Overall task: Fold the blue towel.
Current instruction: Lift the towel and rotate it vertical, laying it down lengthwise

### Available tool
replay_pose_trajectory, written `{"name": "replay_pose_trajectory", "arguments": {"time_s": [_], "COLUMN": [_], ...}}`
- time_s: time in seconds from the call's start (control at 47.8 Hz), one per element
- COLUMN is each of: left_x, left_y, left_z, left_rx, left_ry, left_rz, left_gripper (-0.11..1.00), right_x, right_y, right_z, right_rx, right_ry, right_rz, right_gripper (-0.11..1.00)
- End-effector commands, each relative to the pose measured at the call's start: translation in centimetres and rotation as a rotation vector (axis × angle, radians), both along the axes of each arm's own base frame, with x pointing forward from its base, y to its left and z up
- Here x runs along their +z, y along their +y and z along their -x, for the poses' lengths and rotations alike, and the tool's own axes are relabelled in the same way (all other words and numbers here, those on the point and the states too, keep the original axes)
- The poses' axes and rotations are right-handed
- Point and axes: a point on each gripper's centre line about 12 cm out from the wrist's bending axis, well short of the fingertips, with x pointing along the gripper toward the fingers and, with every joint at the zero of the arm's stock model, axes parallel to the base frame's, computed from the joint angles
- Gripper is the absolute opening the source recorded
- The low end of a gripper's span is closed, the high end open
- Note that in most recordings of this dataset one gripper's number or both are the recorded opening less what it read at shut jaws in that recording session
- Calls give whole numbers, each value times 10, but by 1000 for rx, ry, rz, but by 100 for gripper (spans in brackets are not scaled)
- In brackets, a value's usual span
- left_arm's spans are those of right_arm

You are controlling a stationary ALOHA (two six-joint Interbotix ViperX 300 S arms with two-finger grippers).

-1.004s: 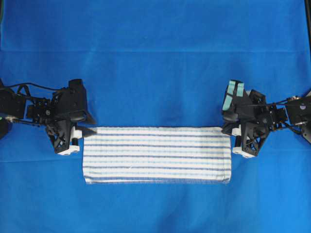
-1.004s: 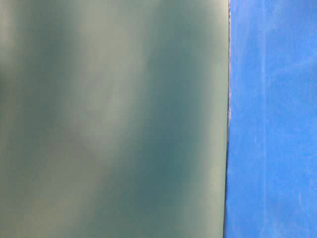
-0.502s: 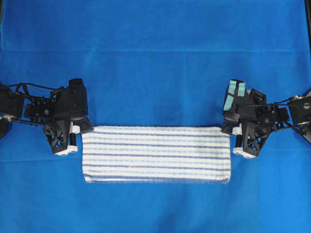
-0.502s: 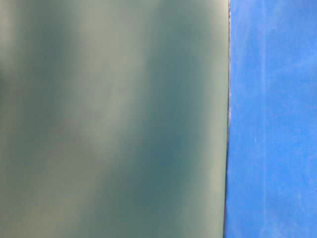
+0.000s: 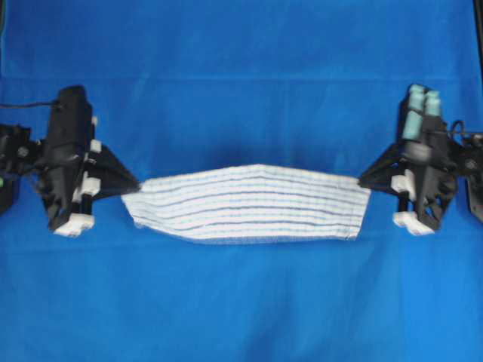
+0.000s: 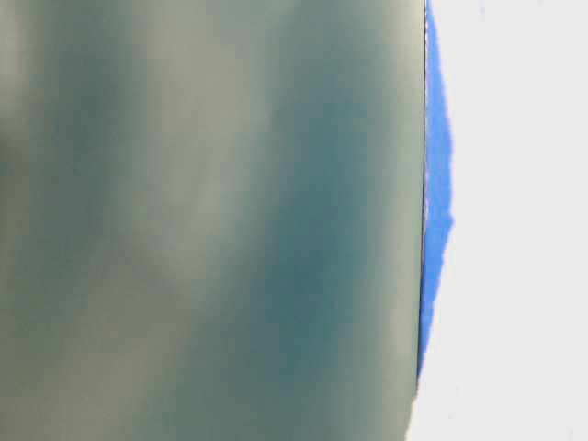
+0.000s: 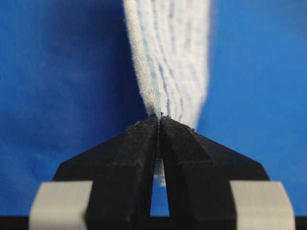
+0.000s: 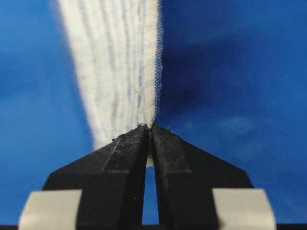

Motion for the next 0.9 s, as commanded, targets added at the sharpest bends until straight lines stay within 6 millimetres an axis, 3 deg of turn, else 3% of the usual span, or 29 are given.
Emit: {"name": "replay_pose_trajectory", "arguments": {"time_s": [0.0,0.167,0.314,0.502,0.879], "left_x": [10,12,14,14,26], "left_y": [1,0,-1,-16,-55], "left_z": [2,-3,-14,-44,-123], "left_rx": [2,3,4,-35,-121], "left_ry": [-40,-60,-88,-105,-132], "left_rz": [3,5,11,13,8], "left_gripper": [1,1,1,1,1], "right_x": [13,17,21,28,32], "right_y": [-1,-13,-40,-79,-144], "right_z": [0,-4,-11,-20,-53], "right_rx": [7,-10,-96,-204,-316], "right_ry": [-48,-66,-70,-65,-66], "right_rz": [14,65,110,173,274], "right_gripper": [4,4,4,4,4]}}
